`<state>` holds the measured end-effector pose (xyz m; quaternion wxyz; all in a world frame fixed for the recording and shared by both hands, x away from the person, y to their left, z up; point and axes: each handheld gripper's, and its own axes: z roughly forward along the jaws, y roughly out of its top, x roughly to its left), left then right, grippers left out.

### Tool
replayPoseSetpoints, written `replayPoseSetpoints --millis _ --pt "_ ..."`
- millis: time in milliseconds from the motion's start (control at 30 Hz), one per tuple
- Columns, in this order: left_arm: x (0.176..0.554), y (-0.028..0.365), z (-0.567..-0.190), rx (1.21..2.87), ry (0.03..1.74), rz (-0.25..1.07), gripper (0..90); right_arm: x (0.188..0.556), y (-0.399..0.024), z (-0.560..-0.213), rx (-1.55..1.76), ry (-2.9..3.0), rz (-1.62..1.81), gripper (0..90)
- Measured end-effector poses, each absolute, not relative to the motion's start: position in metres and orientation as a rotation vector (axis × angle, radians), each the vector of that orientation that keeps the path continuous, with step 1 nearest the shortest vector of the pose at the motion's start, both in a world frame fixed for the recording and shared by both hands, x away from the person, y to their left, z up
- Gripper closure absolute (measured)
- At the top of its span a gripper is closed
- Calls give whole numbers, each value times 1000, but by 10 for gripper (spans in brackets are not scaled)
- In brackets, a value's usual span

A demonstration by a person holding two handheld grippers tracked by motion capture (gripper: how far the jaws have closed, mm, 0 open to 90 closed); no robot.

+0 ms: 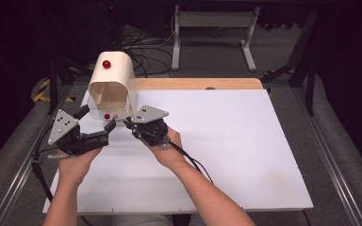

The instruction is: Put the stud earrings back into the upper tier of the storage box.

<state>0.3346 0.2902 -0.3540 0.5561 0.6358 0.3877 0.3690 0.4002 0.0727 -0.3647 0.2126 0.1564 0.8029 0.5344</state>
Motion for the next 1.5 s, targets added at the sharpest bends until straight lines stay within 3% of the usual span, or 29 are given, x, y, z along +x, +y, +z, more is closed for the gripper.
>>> replayPoseSetpoints --millis 1500 --pt "335 294 -355 1498 924 874 50 442 103 -346 525 2177 1537 834"
